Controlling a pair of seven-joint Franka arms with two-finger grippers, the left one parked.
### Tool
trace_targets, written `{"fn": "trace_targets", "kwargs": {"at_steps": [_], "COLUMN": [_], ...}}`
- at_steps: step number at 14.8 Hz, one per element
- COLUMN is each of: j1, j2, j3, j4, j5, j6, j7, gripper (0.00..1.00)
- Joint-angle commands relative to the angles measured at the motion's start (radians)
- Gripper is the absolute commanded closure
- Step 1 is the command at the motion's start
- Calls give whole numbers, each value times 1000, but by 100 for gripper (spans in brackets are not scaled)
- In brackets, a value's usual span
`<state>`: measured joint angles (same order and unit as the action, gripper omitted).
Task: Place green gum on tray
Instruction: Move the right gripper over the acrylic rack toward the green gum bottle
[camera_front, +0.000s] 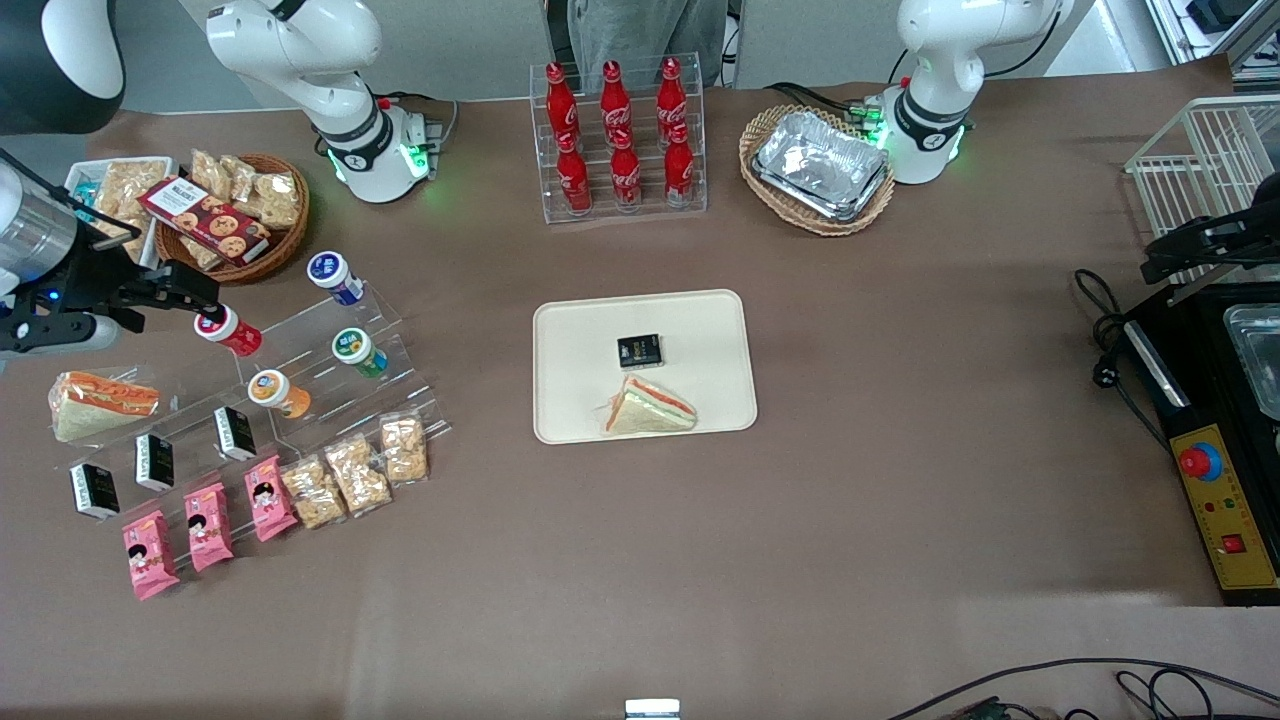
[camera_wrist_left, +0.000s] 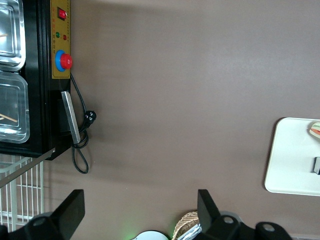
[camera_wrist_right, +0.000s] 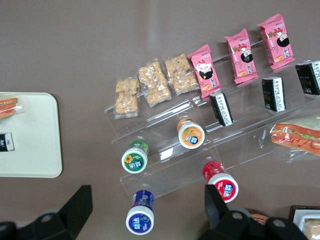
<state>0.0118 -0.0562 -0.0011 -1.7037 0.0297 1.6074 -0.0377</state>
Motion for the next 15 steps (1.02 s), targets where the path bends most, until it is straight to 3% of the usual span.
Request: {"fn": "trace_targets", "kwargs": {"at_steps": [1, 8, 13, 15], "j1": [17, 57, 135, 143], "j2": [-1, -22, -325, -335], "j3": [-5, -5, -2, -2], "j4": [-10, -60, -520, -551], "j5": [-1, 12, -1, -1], "j6": [5, 17, 273, 282], "j7": [41, 50, 105, 104], "gripper": [0, 0, 0, 0]}}
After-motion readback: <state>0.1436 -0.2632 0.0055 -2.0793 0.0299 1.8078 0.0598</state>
